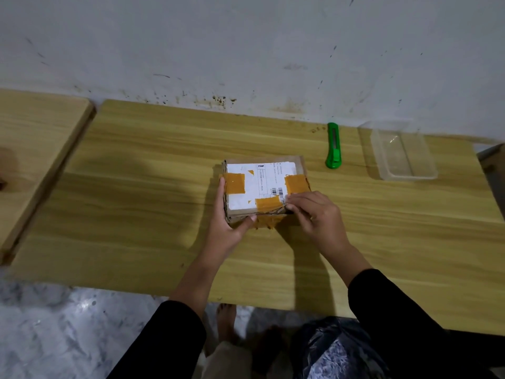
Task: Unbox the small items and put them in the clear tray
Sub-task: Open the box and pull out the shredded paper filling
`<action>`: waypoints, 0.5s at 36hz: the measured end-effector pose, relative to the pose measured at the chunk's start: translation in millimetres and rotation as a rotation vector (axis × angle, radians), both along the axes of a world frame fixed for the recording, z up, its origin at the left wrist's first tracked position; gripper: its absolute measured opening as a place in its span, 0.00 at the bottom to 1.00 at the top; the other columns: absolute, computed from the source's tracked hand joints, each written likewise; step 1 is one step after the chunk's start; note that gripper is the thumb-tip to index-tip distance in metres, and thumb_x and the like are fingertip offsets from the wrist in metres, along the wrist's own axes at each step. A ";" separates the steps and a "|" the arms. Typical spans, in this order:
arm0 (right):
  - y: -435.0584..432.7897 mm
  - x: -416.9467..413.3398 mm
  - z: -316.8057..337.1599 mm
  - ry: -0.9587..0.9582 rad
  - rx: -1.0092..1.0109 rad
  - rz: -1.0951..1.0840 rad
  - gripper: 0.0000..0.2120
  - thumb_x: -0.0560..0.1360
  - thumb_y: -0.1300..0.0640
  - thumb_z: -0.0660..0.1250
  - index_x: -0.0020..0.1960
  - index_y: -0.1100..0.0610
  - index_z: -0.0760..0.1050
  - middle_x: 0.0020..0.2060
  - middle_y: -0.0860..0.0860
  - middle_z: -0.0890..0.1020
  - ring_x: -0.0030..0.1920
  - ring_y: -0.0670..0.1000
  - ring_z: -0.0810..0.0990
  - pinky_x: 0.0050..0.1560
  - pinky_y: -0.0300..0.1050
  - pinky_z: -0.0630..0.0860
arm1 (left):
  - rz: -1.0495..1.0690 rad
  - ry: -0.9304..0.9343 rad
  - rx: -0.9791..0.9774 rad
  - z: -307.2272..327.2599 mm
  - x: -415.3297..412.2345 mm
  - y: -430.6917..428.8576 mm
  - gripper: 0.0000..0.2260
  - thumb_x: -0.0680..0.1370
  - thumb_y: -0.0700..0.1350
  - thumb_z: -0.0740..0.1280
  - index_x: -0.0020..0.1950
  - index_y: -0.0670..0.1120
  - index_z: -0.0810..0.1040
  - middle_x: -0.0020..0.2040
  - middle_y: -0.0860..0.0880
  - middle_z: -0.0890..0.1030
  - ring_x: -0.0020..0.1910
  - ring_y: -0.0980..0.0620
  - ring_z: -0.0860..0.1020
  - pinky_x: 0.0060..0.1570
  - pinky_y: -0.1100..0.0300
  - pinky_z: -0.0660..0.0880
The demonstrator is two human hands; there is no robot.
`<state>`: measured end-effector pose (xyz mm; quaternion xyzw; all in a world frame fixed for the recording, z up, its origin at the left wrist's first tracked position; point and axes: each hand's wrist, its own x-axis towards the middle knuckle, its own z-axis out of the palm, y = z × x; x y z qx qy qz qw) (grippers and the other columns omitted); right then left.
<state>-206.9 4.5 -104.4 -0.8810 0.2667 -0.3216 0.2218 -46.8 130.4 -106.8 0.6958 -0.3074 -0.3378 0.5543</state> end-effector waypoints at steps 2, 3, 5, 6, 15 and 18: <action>0.1 0.5 1.0 0.005 -0.005 -0.006 0.08 0.74 0.57 0.66 0.46 0.59 0.83 0.43 0.52 0.86 0.44 0.52 0.83 0.47 0.43 0.75 | 0.007 0.013 -0.008 0.9 -1.1 -0.5 0.43 0.70 0.36 0.73 0.77 0.51 0.50 0.70 0.55 0.63 0.68 0.60 0.65 0.63 0.68 0.68; 0.3 0.8 1.4 0.005 -0.004 -0.010 0.09 0.74 0.57 0.65 0.46 0.59 0.83 0.43 0.52 0.86 0.44 0.52 0.83 0.47 0.44 0.75 | 0.009 0.022 -0.007 0.8 -1.5 -0.7 0.43 0.70 0.36 0.73 0.77 0.51 0.50 0.69 0.56 0.64 0.67 0.62 0.65 0.61 0.73 0.68; 0.4 0.9 2.9 0.000 0.013 -0.021 0.09 0.74 0.56 0.65 0.46 0.58 0.83 0.43 0.51 0.86 0.44 0.52 0.83 0.47 0.46 0.76 | 0.010 0.044 0.001 0.6 -2.0 -0.8 0.43 0.71 0.36 0.72 0.77 0.52 0.49 0.67 0.58 0.64 0.66 0.62 0.66 0.58 0.75 0.68; 0.7 0.9 3.7 -0.005 0.021 -0.024 0.09 0.74 0.56 0.66 0.46 0.58 0.83 0.43 0.51 0.86 0.44 0.52 0.83 0.46 0.47 0.76 | 0.009 0.057 0.005 0.6 -2.2 -0.6 0.43 0.71 0.37 0.72 0.77 0.54 0.49 0.66 0.59 0.65 0.67 0.61 0.66 0.59 0.73 0.69; 0.0 0.3 14.7 -0.020 0.118 0.019 0.10 0.72 0.55 0.66 0.44 0.59 0.83 0.43 0.52 0.85 0.44 0.51 0.82 0.47 0.50 0.78 | -0.056 0.146 0.022 0.4 1.5 2.7 0.43 0.72 0.39 0.71 0.76 0.59 0.46 0.71 0.59 0.64 0.69 0.59 0.66 0.65 0.61 0.69; -1.8 -1.0 17.4 0.014 0.102 0.055 0.10 0.72 0.55 0.67 0.44 0.59 0.84 0.44 0.52 0.85 0.45 0.51 0.81 0.48 0.49 0.78 | -0.068 0.169 0.016 1.5 2.3 3.1 0.43 0.73 0.37 0.69 0.76 0.57 0.45 0.74 0.55 0.62 0.70 0.58 0.65 0.67 0.58 0.67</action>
